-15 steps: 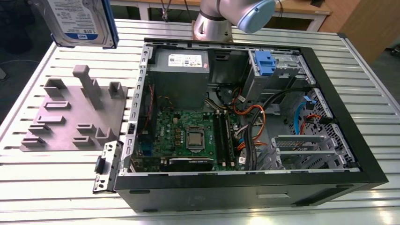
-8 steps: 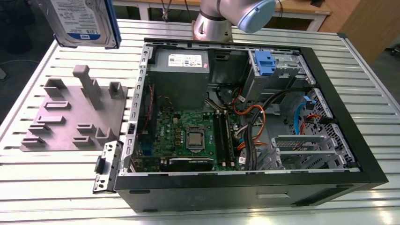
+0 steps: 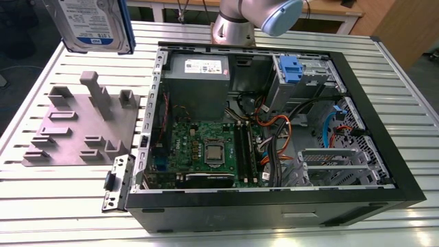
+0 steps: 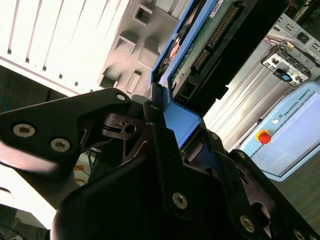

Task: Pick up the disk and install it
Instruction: 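Pick up the disk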

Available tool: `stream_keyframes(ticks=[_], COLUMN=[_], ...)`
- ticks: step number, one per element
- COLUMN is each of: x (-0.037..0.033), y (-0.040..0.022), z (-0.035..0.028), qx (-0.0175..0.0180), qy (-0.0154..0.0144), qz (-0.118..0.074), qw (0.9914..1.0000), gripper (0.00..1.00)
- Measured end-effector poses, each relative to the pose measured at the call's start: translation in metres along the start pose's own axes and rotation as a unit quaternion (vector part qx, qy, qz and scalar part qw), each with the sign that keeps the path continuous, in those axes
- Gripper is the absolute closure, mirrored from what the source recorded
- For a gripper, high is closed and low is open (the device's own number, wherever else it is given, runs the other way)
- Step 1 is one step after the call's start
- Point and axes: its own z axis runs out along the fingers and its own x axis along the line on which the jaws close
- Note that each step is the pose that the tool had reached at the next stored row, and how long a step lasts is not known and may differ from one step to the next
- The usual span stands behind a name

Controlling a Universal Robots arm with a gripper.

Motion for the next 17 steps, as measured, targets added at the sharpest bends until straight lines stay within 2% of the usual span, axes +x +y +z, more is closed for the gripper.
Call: stream_keyframes(ticks=[6,17], x=[0.0003,0.0002], y=[-0.0033,-0.0138], z=[0.0000,0.0000], qx=[0.0000,0.0000], qy=[0.0000,0.0000], qz=[0.000,0.000], qw=[1.00000,1.00000], gripper=[0.64,0.64])
